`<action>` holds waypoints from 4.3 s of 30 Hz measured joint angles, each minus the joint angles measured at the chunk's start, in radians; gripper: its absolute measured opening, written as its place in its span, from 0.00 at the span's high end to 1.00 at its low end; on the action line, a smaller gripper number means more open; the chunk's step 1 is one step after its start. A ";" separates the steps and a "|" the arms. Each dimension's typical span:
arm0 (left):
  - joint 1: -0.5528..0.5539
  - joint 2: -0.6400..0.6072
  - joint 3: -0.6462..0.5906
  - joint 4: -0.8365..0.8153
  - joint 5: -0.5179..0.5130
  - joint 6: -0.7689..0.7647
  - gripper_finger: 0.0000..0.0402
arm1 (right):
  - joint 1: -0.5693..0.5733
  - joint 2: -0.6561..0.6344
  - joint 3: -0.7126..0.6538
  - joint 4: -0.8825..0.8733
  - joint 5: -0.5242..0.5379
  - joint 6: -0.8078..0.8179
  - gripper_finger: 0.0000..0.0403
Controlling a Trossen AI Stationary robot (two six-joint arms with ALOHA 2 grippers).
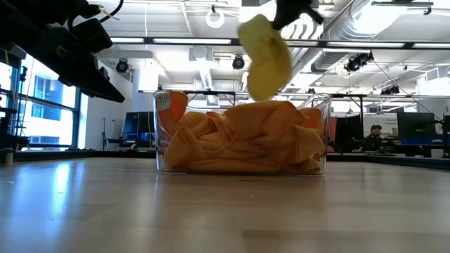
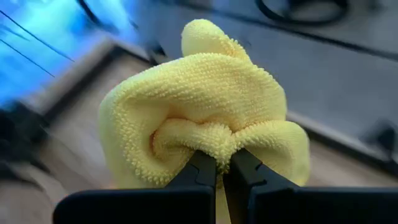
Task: Sort microfiber towel by color & place in baskets
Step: Put the yellow microfiber towel into the top transparent bin, then return to Home Position
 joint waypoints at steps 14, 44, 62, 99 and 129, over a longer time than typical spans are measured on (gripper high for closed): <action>0.000 0.000 0.000 0.003 -0.029 0.007 0.79 | -0.229 0.317 0.001 0.340 -0.207 -0.054 1.00; 0.000 0.000 0.000 -0.006 -0.033 0.034 0.79 | -0.252 0.653 -0.001 0.380 -0.355 0.001 0.81; 0.000 0.000 0.000 -0.009 -0.033 0.033 0.79 | -0.249 0.419 -0.002 0.257 -0.334 0.003 0.64; 0.000 0.000 0.000 -0.007 -0.033 0.033 0.79 | -0.228 0.633 -0.002 0.504 -0.389 0.001 0.64; 0.000 0.000 0.048 0.011 -0.141 0.129 0.79 | 0.072 0.055 -0.524 0.554 -0.256 -0.210 0.98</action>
